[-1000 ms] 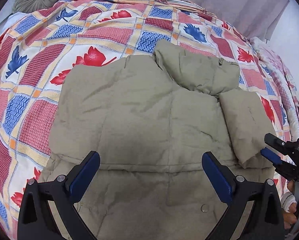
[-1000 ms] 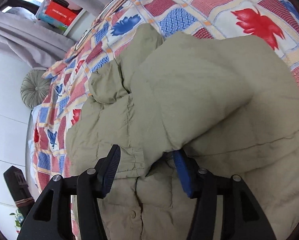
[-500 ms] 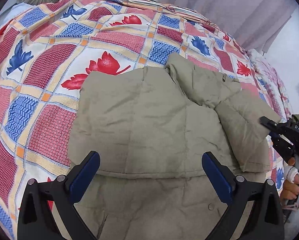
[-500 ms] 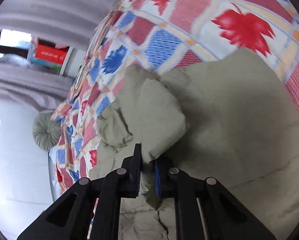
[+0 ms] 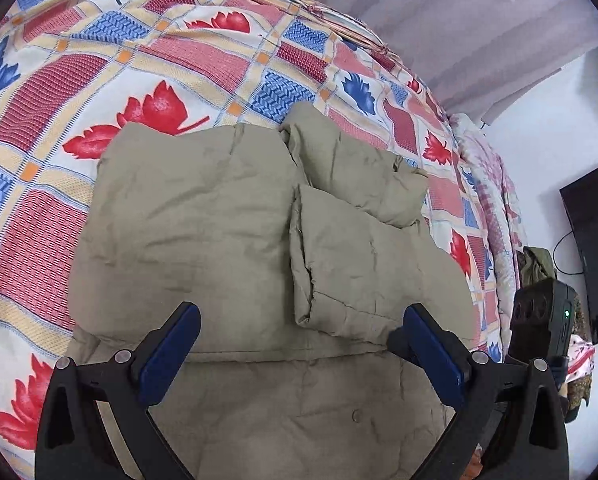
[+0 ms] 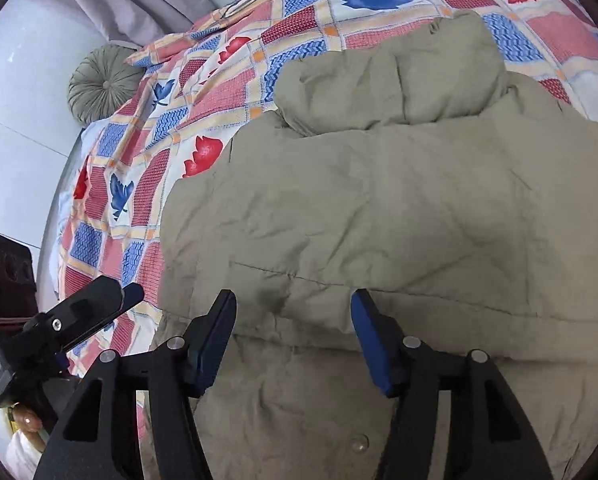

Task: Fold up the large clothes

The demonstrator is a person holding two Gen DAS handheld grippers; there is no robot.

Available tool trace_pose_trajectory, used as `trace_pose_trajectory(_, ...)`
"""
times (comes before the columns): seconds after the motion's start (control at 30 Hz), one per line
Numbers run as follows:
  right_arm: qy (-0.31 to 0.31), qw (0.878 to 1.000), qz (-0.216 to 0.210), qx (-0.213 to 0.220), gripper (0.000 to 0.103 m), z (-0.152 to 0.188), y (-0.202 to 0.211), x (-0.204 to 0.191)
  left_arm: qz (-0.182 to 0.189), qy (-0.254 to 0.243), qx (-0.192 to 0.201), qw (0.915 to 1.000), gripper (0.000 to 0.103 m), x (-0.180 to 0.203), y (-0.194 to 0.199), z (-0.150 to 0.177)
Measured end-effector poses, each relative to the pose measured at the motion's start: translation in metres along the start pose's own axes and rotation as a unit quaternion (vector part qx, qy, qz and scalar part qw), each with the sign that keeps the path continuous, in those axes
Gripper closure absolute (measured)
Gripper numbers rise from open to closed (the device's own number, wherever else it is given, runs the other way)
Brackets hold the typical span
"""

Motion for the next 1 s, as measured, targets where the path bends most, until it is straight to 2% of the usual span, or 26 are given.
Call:
trace_pose_trajectory(0.1,-0.014,1.000,0.014,0.011,0.039,0.015,0.027,0.026,0.004,0.004,-0.014,0.9999,0.001,0.004,-0.020,0.000)
trace_pose_trajectory(0.23,-0.038,0.997,0.072,0.016,0.041,0.040,0.064,0.081,-0.028,-0.019,-0.037,0.9987,0.001,0.013,-0.060,0.000)
trace_pose_trajectory(0.27,-0.045,0.995,0.086,0.017,0.054,0.045,0.071,0.095,-0.029,-0.020,-0.043,0.9985,0.002,0.015,-0.068,0.000)
trace_pose_trajectory(0.3,-0.052,0.993,0.106,0.017,0.061,0.050,0.078,0.109,-0.027,-0.020,-0.046,0.9984,0.009,0.019,-0.076,0.000)
trace_pose_trajectory(0.37,-0.070,0.987,0.141,0.021,0.070,0.058,0.090,0.138,-0.021,-0.012,-0.060,0.9979,0.032,0.026,-0.092,0.000)
trace_pose_trajectory(0.43,-0.081,0.983,0.164,0.026,0.074,0.061,0.097,0.161,-0.001,0.004,-0.082,0.9966,0.093,0.033,-0.106,-0.002)
trace_pose_trajectory(0.47,-0.085,0.980,0.178,0.030,0.075,0.059,0.100,0.171,0.000,0.009,-0.080,0.9967,0.093,0.037,-0.108,-0.002)
trace_pose_trajectory(0.57,-0.079,0.973,0.216,0.038,0.075,0.049,0.106,0.192,-0.001,-0.005,-0.024,0.9997,0.093,0.055,-0.085,-0.007)
trace_pose_trajectory(0.67,-0.046,0.958,0.280,0.045,0.077,0.034,0.112,0.202,-0.009,-0.011,0.003,0.9999,0.093,0.052,-0.062,-0.010)
trace_pose_trajectory(0.73,-0.049,0.957,0.280,0.054,0.082,0.023,0.117,0.208,-0.032,-0.018,-0.005,0.9993,0.093,0.039,-0.062,-0.007)
trace_pose_trajectory(0.87,-0.032,0.959,0.278,0.055,0.082,0.019,0.107,0.197,-0.094,-0.040,-0.037,0.9941,0.093,0.013,-0.085,0.007)
trace_pose_trajectory(0.93,-0.041,0.959,0.280,0.029,0.083,0.027,0.088,0.206,-0.104,-0.052,-0.036,0.9925,0.091,0.008,-0.092,0.010)
trace_pose_trajectory(1.0,-0.061,0.961,0.269,0.027,0.084,0.036,0.081,0.217,-0.114,-0.057,-0.030,0.9914,0.089,0.007,-0.089,0.009)
Point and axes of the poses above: each gripper's, at about its wrist camera, not at the fingertips, and y roughly against the way its jaws point, x to its right, z to its underside, the point moved 4 cm from there along -y, roughly the way its jaws point, and after that the axes turned 4 degrees about y, right-handed, at the moved point
